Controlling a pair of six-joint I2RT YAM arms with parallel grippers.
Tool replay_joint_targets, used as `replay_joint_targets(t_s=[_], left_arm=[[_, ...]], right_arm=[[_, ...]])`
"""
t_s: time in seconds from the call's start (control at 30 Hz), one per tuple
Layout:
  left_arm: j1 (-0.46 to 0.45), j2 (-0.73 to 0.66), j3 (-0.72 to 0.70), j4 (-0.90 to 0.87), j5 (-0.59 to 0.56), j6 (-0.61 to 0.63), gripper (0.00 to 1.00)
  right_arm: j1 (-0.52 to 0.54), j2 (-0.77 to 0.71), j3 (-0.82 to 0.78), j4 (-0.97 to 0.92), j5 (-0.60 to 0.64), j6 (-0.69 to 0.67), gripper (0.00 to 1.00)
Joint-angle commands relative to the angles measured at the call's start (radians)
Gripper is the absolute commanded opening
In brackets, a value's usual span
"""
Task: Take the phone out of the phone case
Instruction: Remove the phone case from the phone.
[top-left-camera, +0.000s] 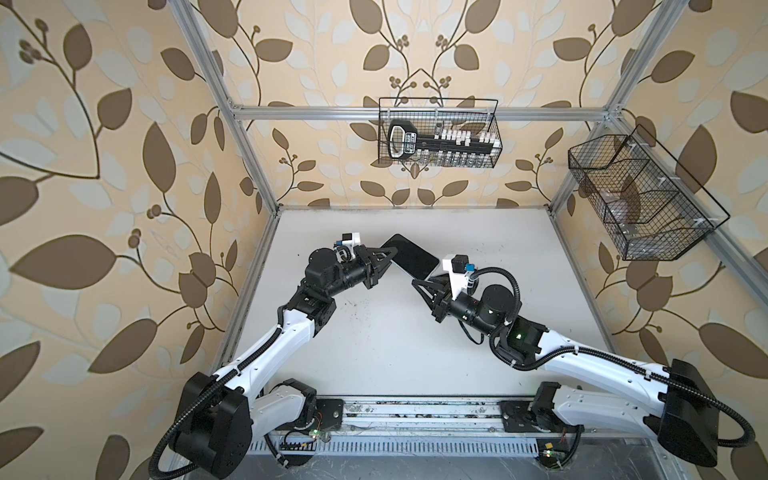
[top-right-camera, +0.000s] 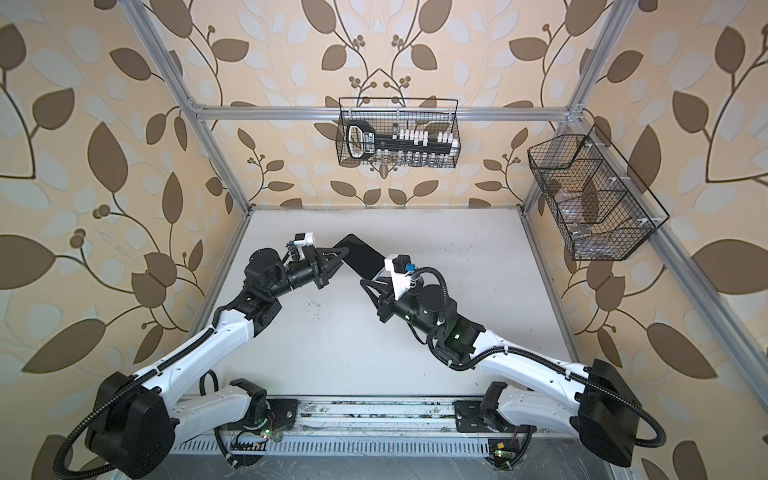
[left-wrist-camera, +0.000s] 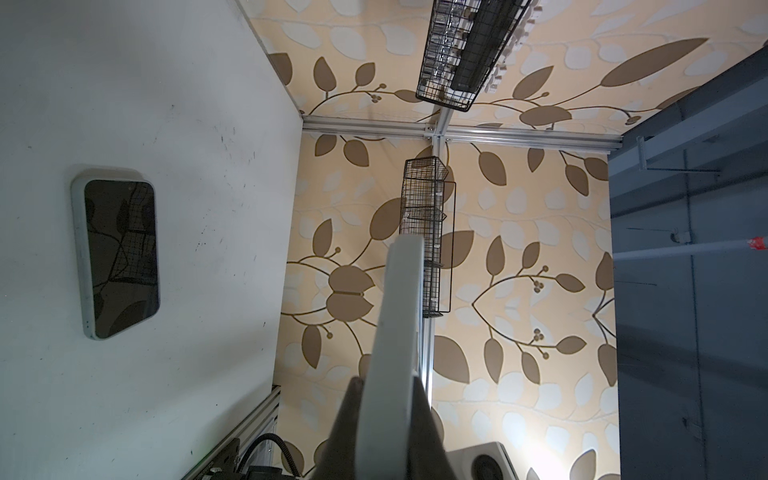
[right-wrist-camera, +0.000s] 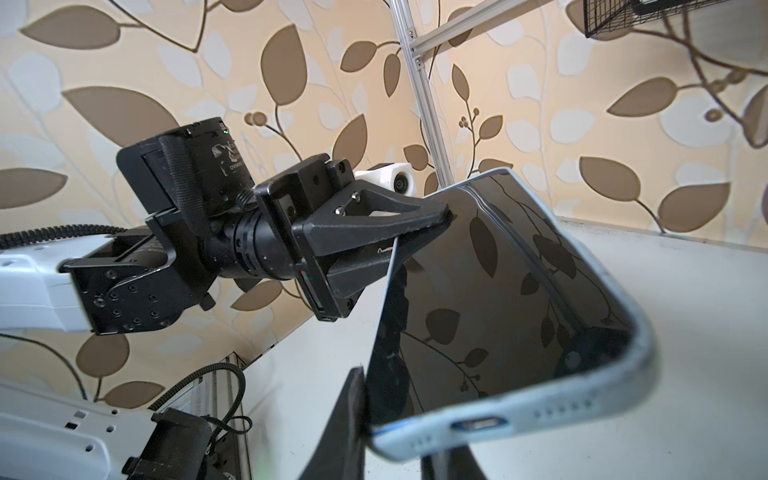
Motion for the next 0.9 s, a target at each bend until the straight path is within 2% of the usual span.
replay_joint_targets(t_s=[0.0, 0.33, 0.5, 0.6, 0.73, 0.87], left_arm=[[0.052, 0.003, 0.058, -0.020, -0.177, -0.028, 0.00], [0.053, 0.013, 0.062, -0.001, -0.165, -0.034, 0.00], [0.053, 0.023, 0.054, 0.033, -0.154, -0.032, 0.00], [0.053, 0.031, 0.059, 0.057, -0.141, -0.020, 0.00], [0.064, 0.047, 0.088, 0.089, -0.084, 0.052, 0.00], [0.073, 0.071, 0.133, 0.109, 0.026, 0.158, 0.00]], right_arm=[[-0.010, -0.023, -0.050, -0.172, 0.102, -0.212, 0.18], [-0.017, -0.039, -0.073, -0.172, 0.084, -0.201, 0.18], [-0.080, -0.073, -0.105, -0.131, -0.005, -0.085, 0.18], [-0.152, -0.088, -0.113, -0.130, -0.106, 0.021, 0.21], [-0.283, -0.140, -0.164, -0.059, -0.283, 0.209, 0.31], [-0.378, -0.203, -0.176, -0.077, -0.396, 0.313, 0.51]])
